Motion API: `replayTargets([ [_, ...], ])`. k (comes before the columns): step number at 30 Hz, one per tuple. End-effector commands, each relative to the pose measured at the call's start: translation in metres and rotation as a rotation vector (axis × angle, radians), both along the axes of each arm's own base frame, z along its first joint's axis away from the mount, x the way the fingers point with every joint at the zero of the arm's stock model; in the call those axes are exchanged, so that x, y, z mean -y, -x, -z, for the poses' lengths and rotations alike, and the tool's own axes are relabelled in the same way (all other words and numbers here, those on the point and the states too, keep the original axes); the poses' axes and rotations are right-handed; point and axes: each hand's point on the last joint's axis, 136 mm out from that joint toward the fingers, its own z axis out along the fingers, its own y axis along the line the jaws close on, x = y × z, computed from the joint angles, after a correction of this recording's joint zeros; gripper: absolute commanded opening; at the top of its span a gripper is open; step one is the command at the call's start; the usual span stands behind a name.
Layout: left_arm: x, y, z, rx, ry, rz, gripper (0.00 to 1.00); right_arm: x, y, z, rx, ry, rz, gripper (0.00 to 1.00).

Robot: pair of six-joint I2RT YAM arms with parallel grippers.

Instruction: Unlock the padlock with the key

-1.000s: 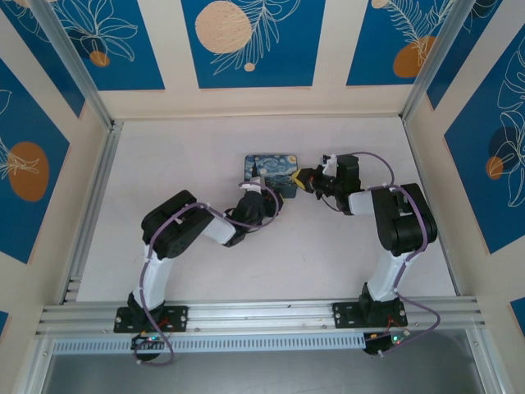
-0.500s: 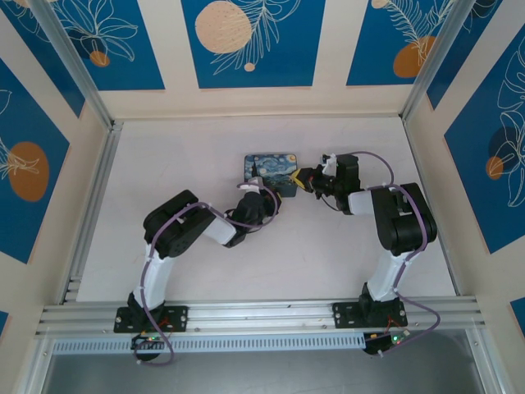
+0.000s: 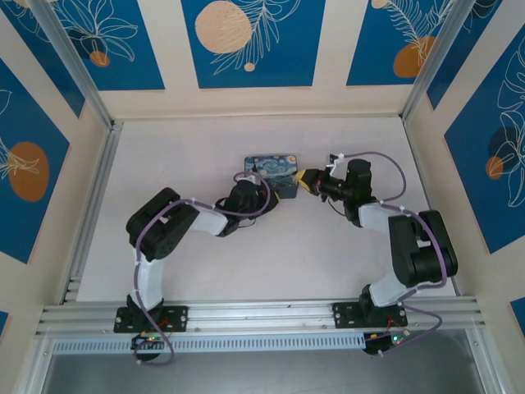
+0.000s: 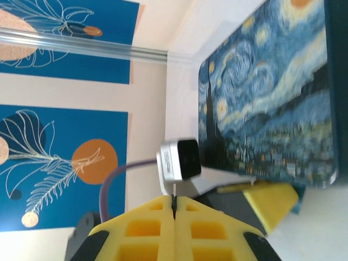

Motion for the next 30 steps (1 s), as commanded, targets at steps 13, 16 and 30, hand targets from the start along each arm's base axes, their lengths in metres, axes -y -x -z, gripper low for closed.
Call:
replayTargets([
  [13, -0.007, 0.018, -0.058, -0.087, 0.231, 0.179, 0.00, -0.013, 0.083, 0.056, -0.104, 0.001, 0.012, 0.00],
  [16, -0.008, 0.018, -0.067, -0.079, 0.259, 0.179, 0.00, -0.019, 0.083, 0.056, -0.108, -0.007, 0.027, 0.00],
  [30, -0.017, 0.021, -0.107, -0.052, 0.342, 0.207, 0.00, -0.031, 0.063, 0.044, -0.123, -0.124, 0.053, 0.00],
])
